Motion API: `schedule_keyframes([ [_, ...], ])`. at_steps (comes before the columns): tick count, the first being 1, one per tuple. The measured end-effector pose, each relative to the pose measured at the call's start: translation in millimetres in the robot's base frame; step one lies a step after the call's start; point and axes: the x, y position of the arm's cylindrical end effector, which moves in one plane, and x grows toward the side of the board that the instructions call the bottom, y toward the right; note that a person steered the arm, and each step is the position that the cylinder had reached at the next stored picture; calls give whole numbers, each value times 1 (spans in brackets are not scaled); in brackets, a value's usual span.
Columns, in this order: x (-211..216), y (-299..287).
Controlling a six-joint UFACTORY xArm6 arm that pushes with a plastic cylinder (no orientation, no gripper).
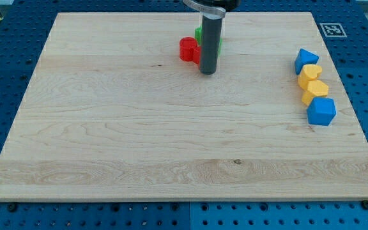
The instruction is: Move the red circle into the green star and red star
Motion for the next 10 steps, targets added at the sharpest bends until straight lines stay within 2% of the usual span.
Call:
schedule_keyframes([
  [1, -13, -1],
  [3, -26, -73],
  [4, -37, -80],
  [6, -53, -81],
  [8, -28, -74],
  [10, -52, -64],
])
